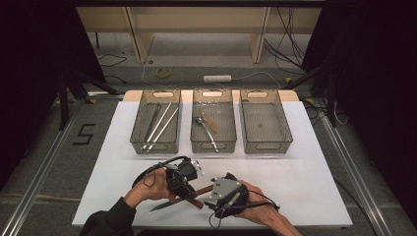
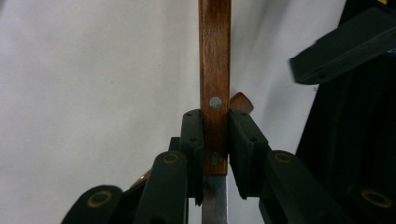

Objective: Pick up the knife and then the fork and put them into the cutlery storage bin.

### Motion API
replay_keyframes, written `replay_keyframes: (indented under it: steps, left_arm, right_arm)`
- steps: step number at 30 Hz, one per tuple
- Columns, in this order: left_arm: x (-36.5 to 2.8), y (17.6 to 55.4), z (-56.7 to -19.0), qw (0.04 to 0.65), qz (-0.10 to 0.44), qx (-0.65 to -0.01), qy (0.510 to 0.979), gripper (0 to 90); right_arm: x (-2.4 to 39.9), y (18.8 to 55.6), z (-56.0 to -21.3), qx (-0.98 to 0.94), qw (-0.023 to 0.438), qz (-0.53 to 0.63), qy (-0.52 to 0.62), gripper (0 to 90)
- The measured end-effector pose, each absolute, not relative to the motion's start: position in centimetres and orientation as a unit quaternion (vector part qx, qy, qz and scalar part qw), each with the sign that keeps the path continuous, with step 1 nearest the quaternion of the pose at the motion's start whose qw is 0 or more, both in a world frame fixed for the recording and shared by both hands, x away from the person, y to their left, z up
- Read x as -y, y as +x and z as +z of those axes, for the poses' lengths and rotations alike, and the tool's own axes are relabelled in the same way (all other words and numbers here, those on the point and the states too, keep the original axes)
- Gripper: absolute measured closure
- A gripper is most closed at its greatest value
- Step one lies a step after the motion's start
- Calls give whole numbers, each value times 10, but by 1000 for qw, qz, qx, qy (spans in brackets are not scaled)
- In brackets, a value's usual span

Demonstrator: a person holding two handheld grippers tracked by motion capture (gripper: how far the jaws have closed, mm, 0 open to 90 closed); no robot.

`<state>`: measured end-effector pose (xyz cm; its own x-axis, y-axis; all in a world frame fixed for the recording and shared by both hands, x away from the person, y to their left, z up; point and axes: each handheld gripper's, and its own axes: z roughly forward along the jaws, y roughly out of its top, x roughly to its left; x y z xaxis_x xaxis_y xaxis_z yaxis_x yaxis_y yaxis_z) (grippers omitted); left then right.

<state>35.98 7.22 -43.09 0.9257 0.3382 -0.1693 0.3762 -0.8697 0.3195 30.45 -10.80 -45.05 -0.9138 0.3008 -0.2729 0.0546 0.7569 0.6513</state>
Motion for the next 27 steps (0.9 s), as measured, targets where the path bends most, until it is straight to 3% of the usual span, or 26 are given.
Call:
replay_keyframes:
  steps: [10,27]
  left_arm:
    - [-66,354,-429,179,-74,-178,965,760]
    - [-62,352,-427,178,-99,-164,965,759]
  right_arm:
    - [96,299,-458,-929,213,299,38,411]
    - [87,287,-463,-928,243,281,-14,656]
